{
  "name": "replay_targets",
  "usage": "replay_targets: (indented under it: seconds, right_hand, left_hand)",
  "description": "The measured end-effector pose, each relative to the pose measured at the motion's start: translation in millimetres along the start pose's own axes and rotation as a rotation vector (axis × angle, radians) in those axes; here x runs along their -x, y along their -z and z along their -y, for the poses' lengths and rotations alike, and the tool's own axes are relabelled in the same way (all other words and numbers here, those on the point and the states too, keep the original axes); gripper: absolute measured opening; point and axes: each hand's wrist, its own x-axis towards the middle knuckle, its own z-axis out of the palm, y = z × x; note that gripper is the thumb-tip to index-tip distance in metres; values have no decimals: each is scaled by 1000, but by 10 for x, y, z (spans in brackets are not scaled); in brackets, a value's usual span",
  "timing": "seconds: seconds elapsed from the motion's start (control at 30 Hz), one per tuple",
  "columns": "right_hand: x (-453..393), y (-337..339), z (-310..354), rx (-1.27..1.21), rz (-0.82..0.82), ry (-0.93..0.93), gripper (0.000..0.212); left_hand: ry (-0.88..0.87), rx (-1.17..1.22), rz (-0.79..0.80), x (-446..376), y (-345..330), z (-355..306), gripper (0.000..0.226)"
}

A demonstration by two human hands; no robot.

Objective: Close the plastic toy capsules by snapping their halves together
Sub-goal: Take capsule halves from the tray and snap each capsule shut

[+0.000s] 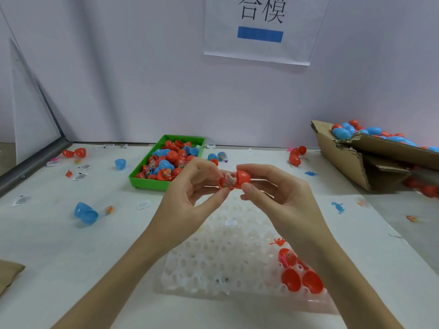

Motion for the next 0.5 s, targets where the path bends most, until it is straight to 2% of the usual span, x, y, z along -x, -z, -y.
replay_targets:
  seconds: [0.07,0.13,0.23,0.3,0.4,0.5]
  right_hand:
    - [-18,43,-19,27,23,-28,28]
    - [-39,142,-38,134,36,-71,27]
    - [-64,380,-106,615,120,-157,15]
    - [-62,504,-125,821,230,-238,10]
    - [-39,588,-129,932,364,-307,11]
    - [-27,619,-121,985,401,-312,7]
  left_hand:
    - [72,12,-3,-4,-5,12,33]
    - [116,-29,-20,-5,-5,37,31]
    - [152,-110,-26,-3,4,93,14]
    - [187,-130,-24,-3,9,122,12]
    - [223,-163,-3,0,3,133,10]
    - [254,-170,-17,9,-7,141,13]
